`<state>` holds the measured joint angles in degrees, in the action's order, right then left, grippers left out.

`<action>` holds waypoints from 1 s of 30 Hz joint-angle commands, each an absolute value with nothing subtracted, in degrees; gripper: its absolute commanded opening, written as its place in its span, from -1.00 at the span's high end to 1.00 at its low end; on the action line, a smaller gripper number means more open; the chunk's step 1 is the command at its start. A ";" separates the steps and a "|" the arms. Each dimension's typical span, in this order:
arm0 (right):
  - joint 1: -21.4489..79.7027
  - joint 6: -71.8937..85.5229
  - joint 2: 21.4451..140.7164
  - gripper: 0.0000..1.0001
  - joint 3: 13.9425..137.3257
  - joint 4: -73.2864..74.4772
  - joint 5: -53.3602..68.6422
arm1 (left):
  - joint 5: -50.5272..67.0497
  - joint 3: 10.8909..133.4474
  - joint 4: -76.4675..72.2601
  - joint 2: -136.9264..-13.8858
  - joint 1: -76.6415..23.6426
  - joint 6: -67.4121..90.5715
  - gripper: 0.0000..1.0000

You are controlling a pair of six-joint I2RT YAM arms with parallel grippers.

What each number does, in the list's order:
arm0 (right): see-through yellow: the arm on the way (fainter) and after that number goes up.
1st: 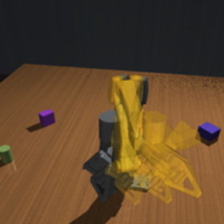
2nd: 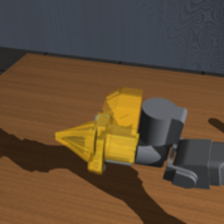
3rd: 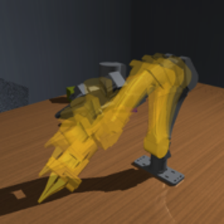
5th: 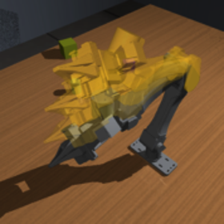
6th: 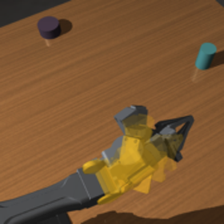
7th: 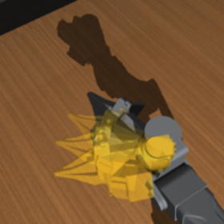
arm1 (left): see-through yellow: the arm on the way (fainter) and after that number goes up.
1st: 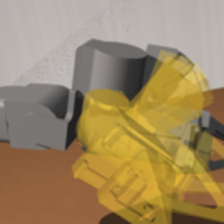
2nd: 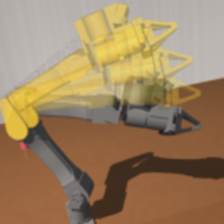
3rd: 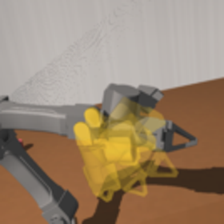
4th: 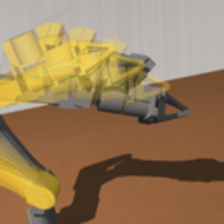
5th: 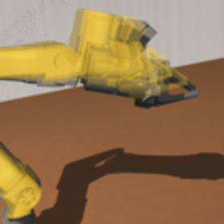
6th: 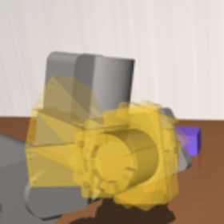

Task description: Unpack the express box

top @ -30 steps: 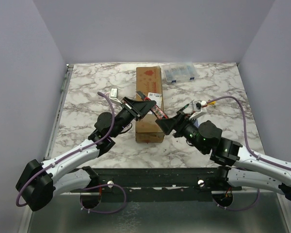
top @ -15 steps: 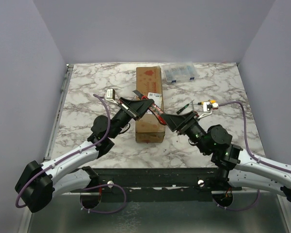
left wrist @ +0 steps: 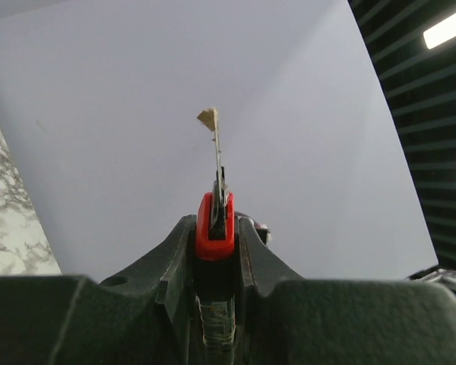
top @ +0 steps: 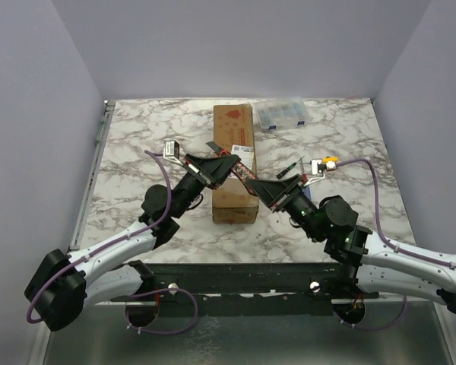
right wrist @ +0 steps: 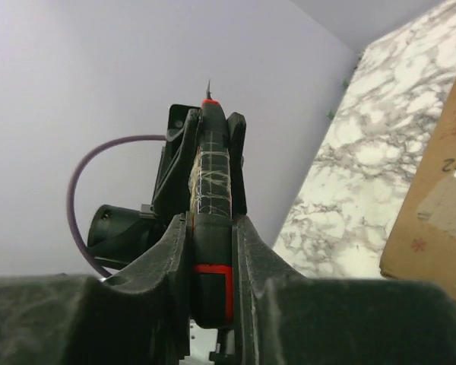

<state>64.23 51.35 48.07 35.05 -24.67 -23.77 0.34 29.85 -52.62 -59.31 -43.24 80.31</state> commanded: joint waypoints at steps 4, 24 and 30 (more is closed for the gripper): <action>64.43 45.85 46.85 0.99 35.72 -23.38 -25.92 | 1.88 26.83 -57.38 -58.17 -43.11 81.06 0.26; 64.36 15.51 40.89 0.99 53.00 30.38 -4.88 | 13.58 46.24 11.79 -36.58 -41.64 26.89 -0.85; 64.41 14.27 43.99 0.99 53.54 32.05 11.25 | 43.88 55.47 18.03 -50.37 -41.69 14.37 -0.80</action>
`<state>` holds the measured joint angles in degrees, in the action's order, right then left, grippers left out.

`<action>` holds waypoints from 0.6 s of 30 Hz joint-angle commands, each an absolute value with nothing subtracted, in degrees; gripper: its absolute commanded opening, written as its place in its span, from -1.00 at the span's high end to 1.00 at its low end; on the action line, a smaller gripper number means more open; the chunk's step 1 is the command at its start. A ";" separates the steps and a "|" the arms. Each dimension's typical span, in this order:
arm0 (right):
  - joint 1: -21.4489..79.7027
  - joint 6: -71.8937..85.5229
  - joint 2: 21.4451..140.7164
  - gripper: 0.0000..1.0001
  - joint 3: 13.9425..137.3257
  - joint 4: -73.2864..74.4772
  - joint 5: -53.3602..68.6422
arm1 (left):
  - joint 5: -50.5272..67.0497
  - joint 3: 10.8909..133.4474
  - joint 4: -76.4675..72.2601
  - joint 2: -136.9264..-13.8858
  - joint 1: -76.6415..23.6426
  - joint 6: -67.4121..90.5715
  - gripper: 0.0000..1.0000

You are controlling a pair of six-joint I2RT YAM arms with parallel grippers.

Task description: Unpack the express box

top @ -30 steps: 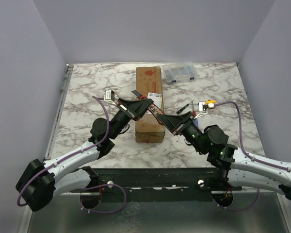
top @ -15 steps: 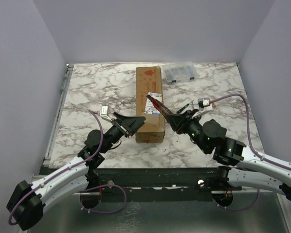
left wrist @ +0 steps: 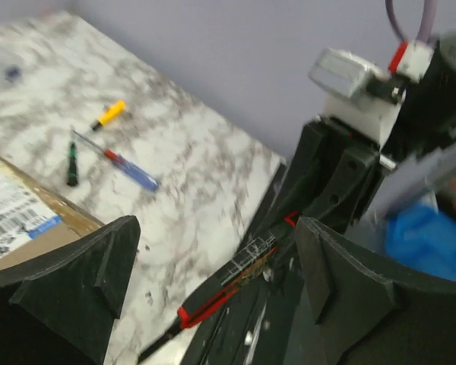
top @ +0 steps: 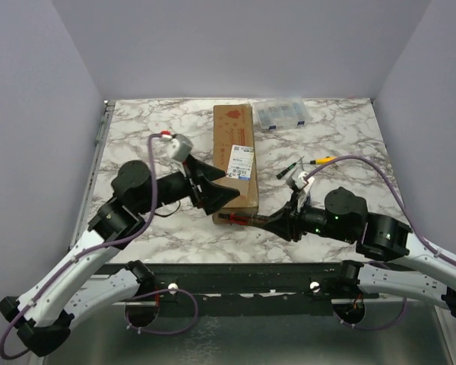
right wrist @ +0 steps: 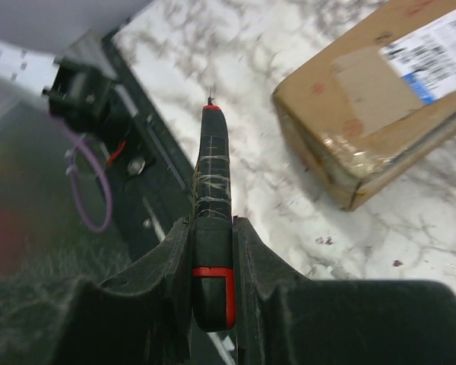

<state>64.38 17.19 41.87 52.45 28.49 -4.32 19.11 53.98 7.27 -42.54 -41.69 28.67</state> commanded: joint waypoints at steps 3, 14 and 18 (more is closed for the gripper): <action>64.35 14.52 44.63 0.99 52.71 30.98 13.89 | 57.10 53.94 18.12 -54.95 -41.78 12.39 -0.79; 64.35 14.96 44.68 0.99 53.11 28.34 18.31 | 57.91 49.73 17.67 -59.37 -45.99 11.05 -0.74; 64.41 14.76 44.47 0.99 53.21 28.08 19.03 | 56.78 49.12 17.41 -60.82 -48.06 10.73 -0.30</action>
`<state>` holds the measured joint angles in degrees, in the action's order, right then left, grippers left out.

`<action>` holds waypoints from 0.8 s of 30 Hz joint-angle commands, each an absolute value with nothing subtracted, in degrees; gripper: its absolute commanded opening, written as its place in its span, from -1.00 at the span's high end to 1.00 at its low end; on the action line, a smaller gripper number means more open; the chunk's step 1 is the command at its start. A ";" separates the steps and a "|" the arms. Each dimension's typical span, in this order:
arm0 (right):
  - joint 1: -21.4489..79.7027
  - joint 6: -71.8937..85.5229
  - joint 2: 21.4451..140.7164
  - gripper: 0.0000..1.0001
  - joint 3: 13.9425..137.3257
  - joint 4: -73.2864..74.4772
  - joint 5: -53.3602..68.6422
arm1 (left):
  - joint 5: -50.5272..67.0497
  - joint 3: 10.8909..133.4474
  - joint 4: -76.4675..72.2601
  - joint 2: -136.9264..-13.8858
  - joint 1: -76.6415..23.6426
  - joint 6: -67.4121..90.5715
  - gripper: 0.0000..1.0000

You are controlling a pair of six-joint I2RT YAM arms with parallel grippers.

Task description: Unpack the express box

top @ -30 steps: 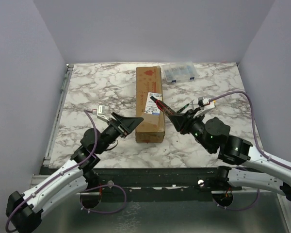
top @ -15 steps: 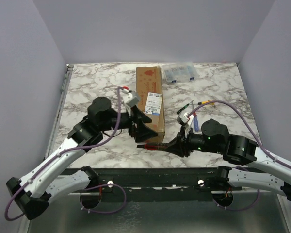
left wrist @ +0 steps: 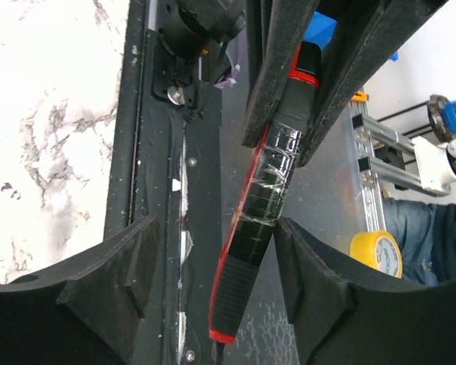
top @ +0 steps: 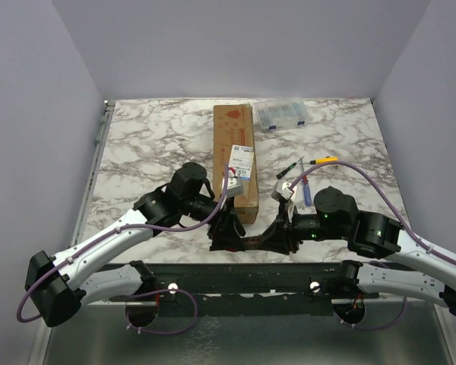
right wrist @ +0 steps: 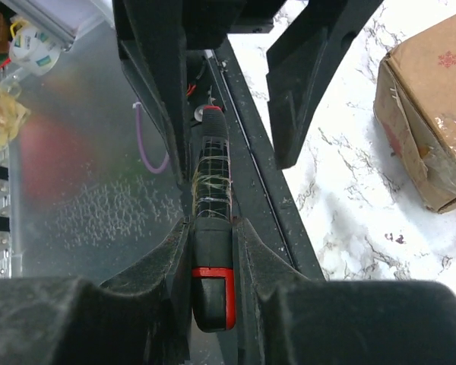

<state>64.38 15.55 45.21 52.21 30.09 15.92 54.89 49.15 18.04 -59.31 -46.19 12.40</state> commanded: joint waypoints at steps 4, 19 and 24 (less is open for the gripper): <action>64.39 15.75 43.04 0.99 53.21 27.31 19.62 | 56.48 47.90 17.25 -60.40 -49.26 10.62 0.05; 64.37 27.02 40.30 -0.65 48.26 5.95 10.28 | 47.65 44.02 -6.42 -54.29 -49.40 22.45 1.00; 64.41 32.02 38.54 -0.76 42.98 -5.65 6.11 | 44.50 41.55 -19.12 -53.35 -49.45 29.99 1.00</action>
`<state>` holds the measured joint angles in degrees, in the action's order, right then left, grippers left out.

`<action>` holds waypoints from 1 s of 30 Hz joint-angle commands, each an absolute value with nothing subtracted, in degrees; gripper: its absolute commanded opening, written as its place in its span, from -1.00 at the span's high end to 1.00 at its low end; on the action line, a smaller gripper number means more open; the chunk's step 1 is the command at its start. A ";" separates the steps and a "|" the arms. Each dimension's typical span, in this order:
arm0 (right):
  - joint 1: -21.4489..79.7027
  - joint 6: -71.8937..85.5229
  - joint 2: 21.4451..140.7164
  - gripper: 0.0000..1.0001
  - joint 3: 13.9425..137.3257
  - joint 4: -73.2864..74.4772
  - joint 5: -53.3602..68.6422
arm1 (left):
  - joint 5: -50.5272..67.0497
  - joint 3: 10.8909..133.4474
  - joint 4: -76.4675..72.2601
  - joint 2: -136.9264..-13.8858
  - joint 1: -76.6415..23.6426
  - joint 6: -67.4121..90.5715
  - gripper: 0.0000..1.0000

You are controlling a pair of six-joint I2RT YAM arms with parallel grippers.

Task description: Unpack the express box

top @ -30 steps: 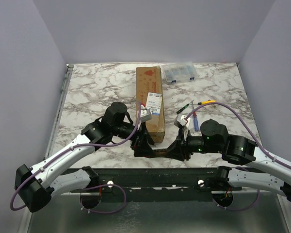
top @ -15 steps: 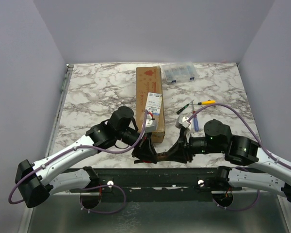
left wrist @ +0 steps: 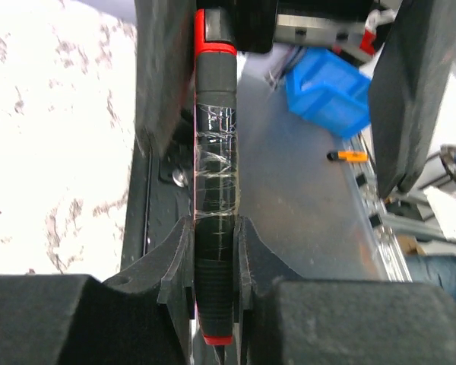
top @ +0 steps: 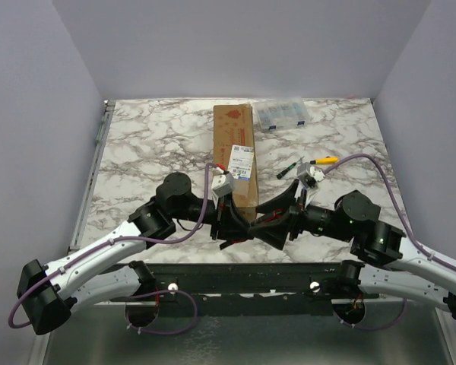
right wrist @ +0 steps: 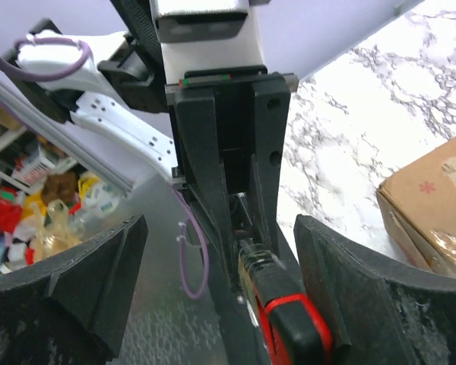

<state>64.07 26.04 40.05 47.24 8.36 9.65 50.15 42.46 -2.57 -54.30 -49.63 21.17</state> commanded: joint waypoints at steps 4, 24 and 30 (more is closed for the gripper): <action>64.35 33.97 36.13 -0.72 39.41 -12.84 2.25 | 43.80 41.39 -21.04 -52.80 -49.40 30.63 1.00; 64.38 34.49 41.07 0.96 38.54 -19.06 0.51 | 42.75 40.28 -26.99 -52.48 -49.40 34.02 1.00; 64.39 31.68 43.90 0.84 40.93 -17.54 2.54 | 43.66 41.36 -27.41 -53.89 -49.42 33.71 1.00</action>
